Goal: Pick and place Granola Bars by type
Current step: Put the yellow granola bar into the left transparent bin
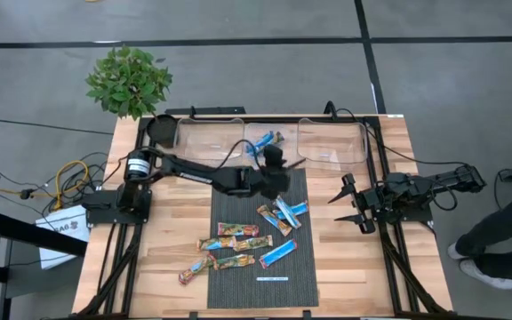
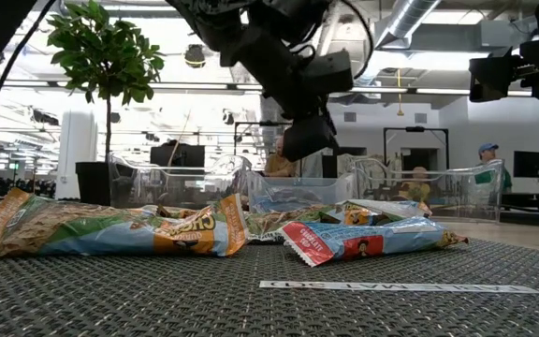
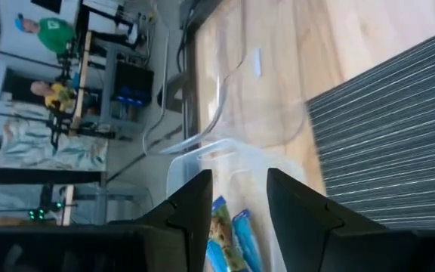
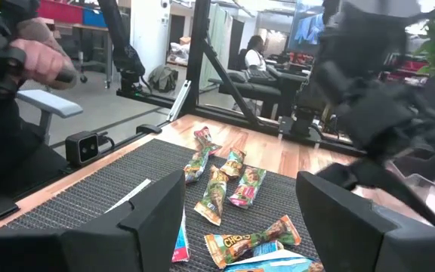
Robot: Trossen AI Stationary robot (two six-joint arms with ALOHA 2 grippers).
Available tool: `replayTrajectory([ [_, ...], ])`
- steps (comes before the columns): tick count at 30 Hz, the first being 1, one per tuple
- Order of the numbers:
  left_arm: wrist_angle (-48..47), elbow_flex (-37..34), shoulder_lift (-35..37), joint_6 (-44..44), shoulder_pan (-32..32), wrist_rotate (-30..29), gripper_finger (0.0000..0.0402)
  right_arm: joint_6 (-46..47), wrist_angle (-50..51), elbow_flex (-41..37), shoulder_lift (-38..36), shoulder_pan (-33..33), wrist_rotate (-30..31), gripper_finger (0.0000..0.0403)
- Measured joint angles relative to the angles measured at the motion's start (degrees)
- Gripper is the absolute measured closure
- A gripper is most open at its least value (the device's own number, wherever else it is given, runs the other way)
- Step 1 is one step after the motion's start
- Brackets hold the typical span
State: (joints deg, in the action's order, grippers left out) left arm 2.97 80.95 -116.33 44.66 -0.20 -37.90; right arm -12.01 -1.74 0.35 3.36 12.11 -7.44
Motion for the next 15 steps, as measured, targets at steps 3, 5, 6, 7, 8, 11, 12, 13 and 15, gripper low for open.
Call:
replayTrajectory([
  [3, -0.5, 0.0, 0.0, -0.9, -2.3, -3.0, 0.028, 0.0, 0.0, 0.0, 0.0, 0.0, 0.0, 0.0154],
  [5, -1.5, 0.0, 0.0, -1.6, -3.8, -5.3, 0.028, 0.0, 0.0, 0.0, 0.0, 0.0, 0.0, 0.0154],
  [6, -2.5, 0.0, 0.2, -2.3, -4.4, -6.4, 0.028, 0.0, 0.0, 0.0, 0.0, 0.0, 0.0, 0.0154],
  [7, -3.9, 0.0, 0.6, -3.1, -5.1, -6.9, 0.028, 0.0, 0.0, 0.0, 0.0, 0.0, 0.0, 0.0154],
  [8, -5.2, 0.0, 1.1, -4.0, -5.7, -7.2, 0.028, 0.0, 0.0, 0.0, 0.0, 0.0, 0.0, 0.0154],
  [11, -10.4, 0.0, 2.8, -7.8, -7.4, -6.1, 0.028, 0.0, 0.0, 0.0, 0.0, 0.0, 0.0, 0.0154],
  [12, -12.3, 0.0, 3.2, -9.2, -8.0, -5.6, 0.028, 0.0, 0.0, 0.0, 0.0, 0.0, 0.0, 0.0154],
  [13, -14.1, 0.0, 3.5, -10.8, -8.6, -4.8, 0.028, 0.0, 0.0, 0.0, 0.0, 0.0, 0.0, 0.0154],
  [15, -17.9, 0.0, 4.3, -13.9, -9.9, -2.7, 0.028, 0.0, 0.0, 0.0, 0.0, 0.0, 0.0, 0.0154],
])
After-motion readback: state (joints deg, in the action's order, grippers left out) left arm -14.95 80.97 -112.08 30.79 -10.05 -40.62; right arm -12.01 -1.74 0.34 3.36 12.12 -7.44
